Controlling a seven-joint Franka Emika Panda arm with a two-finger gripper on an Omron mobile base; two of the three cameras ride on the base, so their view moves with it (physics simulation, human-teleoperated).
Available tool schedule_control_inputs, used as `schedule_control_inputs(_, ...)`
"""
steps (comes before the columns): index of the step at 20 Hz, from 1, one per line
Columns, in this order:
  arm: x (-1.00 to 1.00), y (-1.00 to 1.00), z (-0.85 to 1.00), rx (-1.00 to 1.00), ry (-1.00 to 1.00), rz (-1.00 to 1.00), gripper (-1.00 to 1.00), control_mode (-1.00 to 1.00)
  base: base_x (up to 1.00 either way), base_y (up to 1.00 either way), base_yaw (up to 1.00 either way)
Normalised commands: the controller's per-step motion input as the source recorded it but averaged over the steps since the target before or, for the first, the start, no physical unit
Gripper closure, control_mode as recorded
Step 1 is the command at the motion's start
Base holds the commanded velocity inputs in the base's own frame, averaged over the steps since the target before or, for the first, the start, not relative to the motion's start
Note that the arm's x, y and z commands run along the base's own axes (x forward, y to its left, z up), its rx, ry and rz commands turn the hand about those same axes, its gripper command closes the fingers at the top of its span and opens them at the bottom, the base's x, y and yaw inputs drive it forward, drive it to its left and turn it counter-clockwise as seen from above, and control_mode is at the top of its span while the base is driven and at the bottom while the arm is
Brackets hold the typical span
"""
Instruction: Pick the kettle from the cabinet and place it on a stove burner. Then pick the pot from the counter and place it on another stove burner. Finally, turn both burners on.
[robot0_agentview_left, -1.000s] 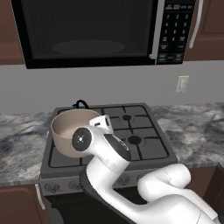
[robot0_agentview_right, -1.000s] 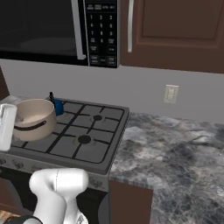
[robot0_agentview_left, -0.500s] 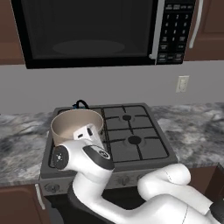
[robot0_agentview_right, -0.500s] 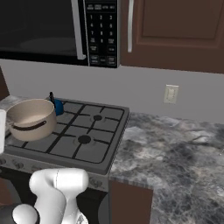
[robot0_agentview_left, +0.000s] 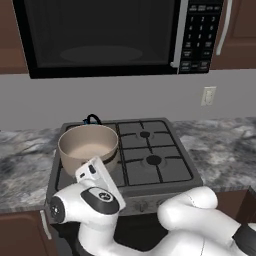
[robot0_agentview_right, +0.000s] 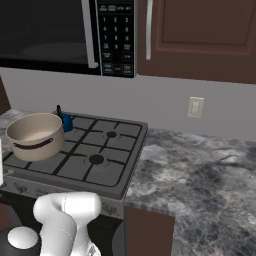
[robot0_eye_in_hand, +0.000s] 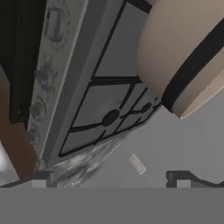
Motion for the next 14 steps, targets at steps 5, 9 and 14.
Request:
schedule_control_inputs(5, -0.07, 0.14, -0.39, -0.13, -0.01, 0.09, -1.00, -1.00, 0.00, 0.00, 0.00)
schedule_control_inputs(9, -0.05, 0.18, -0.41, -0.14, 0.00, 0.12, -1.00, -1.00, 0.00, 0.00, 0.00)
schedule_control_inputs(14, -0.05, 0.29, -0.40, -0.16, 0.00, 0.15, -1.00, -1.00, 0.00, 0.00, 0.00)
